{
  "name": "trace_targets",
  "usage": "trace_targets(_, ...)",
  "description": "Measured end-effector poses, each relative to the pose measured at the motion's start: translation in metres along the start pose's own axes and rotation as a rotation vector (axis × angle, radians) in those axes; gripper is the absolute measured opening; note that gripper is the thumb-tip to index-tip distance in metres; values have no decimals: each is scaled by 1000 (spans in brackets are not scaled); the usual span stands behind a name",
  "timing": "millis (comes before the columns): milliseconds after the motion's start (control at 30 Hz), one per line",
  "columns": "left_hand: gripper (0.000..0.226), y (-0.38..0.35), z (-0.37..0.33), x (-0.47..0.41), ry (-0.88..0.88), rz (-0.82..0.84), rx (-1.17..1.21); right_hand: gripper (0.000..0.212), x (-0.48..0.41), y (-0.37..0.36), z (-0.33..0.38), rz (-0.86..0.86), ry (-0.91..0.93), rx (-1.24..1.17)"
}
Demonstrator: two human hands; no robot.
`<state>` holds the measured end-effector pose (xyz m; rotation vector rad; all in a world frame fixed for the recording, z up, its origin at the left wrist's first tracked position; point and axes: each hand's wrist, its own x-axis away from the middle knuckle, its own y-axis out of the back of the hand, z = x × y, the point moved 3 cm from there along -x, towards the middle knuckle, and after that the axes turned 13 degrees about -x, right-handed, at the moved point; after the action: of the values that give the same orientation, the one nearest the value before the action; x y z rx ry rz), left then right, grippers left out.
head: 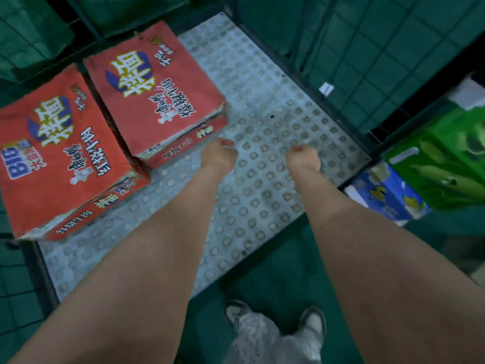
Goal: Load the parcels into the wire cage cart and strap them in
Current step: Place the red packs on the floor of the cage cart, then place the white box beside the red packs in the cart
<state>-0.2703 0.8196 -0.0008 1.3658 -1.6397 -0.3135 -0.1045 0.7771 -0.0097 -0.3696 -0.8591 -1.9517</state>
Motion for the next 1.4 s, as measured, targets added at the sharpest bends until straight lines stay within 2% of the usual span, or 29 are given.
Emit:
trace_targets(333,29,-125,-52,122,-206,168,-182,16,56,134,-137,-138,-120,-116)
trace_targets(467,29,-192,-72,189,-309,265,-232,23,91,206,-211,-233,-216,-161)
trace_targets(600,25,-254,-96,247,-406,340,-282,27,115,261,-277,-380,-292,-374)
trace_targets(800,27,-351,-114,344,-565,502,-444,32,171,323,-384,-535,-425,-571)
trace_targets(1100,22,-480,-84,458,-782,760,-721,29,261,358,-542,-812,-633,-869)
trace_targets(1267,27,-547,-44,515,-913,903,-902,31,304,338,-621,-942,-756,-1029)
trace_targets(1400,37,-590,7,534,-972,970,-1077,24,327,300,-680,-993,-878,-1115)
